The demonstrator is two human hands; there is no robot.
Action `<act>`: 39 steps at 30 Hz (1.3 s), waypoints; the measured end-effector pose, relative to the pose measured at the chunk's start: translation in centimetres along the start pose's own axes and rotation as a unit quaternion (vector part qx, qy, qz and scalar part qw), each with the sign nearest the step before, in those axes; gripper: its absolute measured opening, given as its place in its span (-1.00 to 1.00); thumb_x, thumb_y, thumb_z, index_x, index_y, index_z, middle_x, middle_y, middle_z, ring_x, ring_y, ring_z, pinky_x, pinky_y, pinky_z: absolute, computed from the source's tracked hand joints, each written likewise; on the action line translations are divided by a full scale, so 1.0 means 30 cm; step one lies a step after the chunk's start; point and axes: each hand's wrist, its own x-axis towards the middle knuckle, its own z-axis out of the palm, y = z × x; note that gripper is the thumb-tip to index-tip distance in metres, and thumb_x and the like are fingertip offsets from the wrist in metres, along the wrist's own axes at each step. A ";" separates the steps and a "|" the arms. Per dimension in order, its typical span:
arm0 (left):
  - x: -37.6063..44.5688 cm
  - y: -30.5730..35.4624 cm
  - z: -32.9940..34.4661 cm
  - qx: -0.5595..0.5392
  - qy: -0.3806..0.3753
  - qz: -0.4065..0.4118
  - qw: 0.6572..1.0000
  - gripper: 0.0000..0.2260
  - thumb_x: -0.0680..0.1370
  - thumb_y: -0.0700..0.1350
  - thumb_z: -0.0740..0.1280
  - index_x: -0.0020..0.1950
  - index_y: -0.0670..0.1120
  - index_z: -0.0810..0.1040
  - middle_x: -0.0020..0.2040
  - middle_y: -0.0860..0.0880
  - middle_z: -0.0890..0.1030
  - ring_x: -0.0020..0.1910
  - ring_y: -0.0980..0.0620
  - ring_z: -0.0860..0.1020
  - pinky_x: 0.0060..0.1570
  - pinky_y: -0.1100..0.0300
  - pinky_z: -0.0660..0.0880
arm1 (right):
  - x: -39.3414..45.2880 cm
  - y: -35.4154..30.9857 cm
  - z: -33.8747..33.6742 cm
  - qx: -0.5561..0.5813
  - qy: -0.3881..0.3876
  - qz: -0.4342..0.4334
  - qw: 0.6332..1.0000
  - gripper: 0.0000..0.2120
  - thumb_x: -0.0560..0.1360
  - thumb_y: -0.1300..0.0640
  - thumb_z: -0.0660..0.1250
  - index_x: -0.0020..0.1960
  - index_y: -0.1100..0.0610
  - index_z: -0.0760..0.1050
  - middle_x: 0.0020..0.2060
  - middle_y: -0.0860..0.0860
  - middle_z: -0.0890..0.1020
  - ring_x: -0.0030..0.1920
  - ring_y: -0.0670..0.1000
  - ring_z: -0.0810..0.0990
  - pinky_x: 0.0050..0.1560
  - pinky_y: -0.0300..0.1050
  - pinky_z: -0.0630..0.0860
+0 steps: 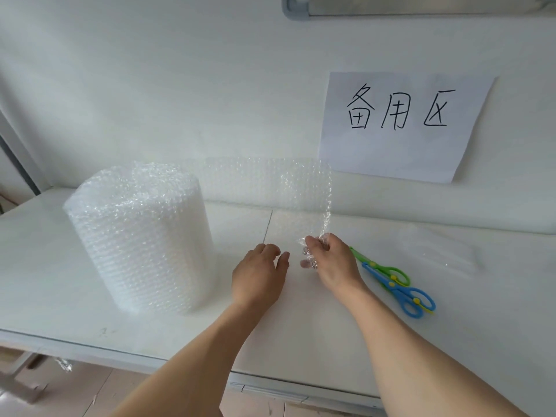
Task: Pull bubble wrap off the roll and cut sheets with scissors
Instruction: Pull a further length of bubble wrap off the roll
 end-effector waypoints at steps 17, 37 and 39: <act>0.007 -0.071 -0.119 -0.320 0.030 -0.276 0.906 -0.54 0.49 0.33 0.26 -0.26 -0.04 0.27 -0.37 0.04 0.35 -0.41 0.02 0.34 -0.39 0.15 0.26 | -0.131 -0.101 -0.100 0.046 0.021 -0.060 0.997 -0.68 0.49 -0.02 0.32 -0.11 0.28 0.51 -0.20 0.16 0.70 -0.23 0.10 0.72 -0.07 0.03 0.58; -0.065 0.000 -0.149 -0.638 -0.072 -0.412 0.647 -0.51 0.50 0.13 0.42 0.11 -0.27 0.41 -0.05 -0.24 0.60 -0.20 -0.16 0.63 -0.27 0.05 0.60 | -0.206 -0.147 -0.085 0.320 0.055 0.029 0.945 -0.88 0.54 0.25 0.26 -0.18 0.20 0.45 -0.45 0.13 0.63 -0.54 0.08 0.57 -0.37 -0.08 0.56; -0.060 0.008 -0.147 -0.698 -0.097 -0.408 0.581 -0.53 0.51 0.07 0.43 0.16 -0.27 0.38 -0.04 -0.23 0.61 -0.16 -0.15 0.63 -0.25 0.06 0.60 | -0.212 -0.153 -0.091 0.324 0.060 0.031 0.944 -0.89 0.54 0.26 0.25 -0.17 0.19 0.45 -0.46 0.13 0.62 -0.54 0.08 0.56 -0.40 -0.09 0.56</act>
